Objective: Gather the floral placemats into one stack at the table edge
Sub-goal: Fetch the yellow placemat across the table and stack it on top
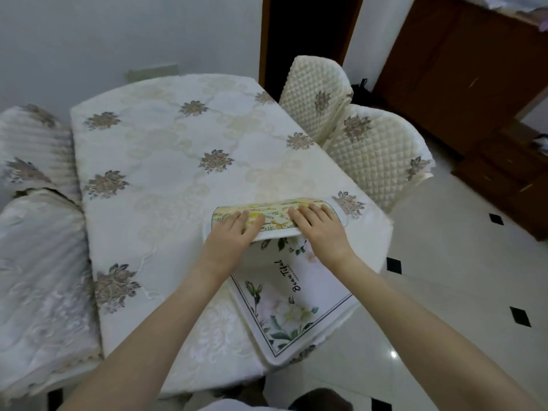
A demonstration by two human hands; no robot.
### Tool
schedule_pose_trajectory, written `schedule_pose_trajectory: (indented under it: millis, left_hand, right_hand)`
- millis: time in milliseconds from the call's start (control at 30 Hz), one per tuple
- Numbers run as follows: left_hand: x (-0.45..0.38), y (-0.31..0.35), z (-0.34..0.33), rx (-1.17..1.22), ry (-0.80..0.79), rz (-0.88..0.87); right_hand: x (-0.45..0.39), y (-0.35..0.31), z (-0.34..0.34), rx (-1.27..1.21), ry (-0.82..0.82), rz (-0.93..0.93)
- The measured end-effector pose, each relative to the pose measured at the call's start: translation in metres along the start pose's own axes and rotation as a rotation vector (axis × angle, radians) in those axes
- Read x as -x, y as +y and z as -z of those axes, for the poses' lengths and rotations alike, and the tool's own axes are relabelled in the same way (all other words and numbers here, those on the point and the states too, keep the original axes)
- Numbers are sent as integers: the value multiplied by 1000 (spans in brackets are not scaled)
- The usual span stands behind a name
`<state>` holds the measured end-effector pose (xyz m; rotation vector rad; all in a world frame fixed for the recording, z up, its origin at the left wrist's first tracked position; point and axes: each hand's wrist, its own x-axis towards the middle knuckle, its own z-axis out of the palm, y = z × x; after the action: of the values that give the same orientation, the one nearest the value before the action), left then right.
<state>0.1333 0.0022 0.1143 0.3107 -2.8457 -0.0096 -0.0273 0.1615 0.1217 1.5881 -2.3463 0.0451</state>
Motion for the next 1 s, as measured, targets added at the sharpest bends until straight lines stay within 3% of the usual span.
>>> schedule_pose_trajectory:
  millis: [267, 533, 667, 1000]
  left_hand:
    - [1, 54, -14, -78, -86, 198]
    - [8, 131, -23, -79, -124, 419]
    - [21, 162, -30, -75, -172, 526]
    - [39, 205, -44, -126, -330, 648]
  right_hand:
    - [11, 43, -27, -104, -144, 177]
    - [33, 87, -35, -167, -79, 403]
    - [51, 97, -37, -229, -180, 485]
    - [85, 106, -52, -244, -235, 561]
